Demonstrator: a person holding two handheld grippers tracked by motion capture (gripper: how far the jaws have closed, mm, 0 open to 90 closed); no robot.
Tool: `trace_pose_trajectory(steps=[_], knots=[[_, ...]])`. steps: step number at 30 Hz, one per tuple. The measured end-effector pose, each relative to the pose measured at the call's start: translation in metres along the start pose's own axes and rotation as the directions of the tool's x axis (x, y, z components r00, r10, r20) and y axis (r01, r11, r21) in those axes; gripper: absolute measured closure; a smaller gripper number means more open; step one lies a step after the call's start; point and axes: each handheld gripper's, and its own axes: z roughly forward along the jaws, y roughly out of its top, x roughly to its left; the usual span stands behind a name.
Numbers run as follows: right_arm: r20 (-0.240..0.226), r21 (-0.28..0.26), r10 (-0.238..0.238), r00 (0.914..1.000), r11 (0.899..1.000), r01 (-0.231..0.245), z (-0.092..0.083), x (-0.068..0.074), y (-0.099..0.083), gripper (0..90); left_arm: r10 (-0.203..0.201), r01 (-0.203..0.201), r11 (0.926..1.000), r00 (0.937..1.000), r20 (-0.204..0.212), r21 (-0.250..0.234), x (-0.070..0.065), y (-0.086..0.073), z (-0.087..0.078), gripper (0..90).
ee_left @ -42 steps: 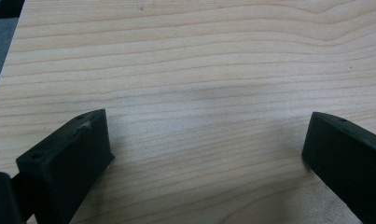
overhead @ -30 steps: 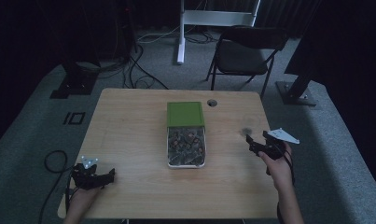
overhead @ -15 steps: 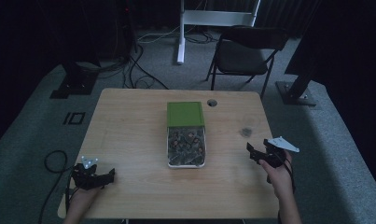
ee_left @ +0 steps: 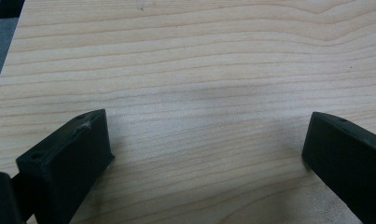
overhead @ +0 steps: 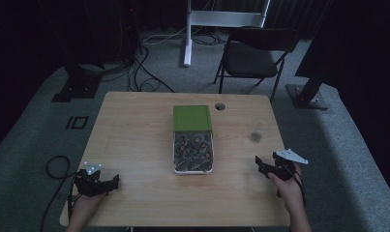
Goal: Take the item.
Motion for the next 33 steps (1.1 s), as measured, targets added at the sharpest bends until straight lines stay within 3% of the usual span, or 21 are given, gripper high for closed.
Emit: trace_pose_trajectory(steps=[23,27,33], knots=[[-0.008,0.109,-0.031,0.9995,0.994,0.031,0.001,0.003,-0.034,18.3,0.002,-0.002,1.0000,1.0000,0.000,0.002,0.000,0.000,0.000,1.7],[-0.010,0.142,-0.072,0.9974,0.987,0.073,-0.001,0.003,-0.037,18.2,0.002,-0.002,1.0000,1.0000,0.000,0.002,0.000,0.000,0.000,1.7],[-0.024,0.164,-0.088,0.9958,0.982,0.091,-0.003,0.003,-0.039,17.1,0.002,-0.002,1.0000,1.0000,0.000,0.001,0.000,0.000,0.000,1.7]])
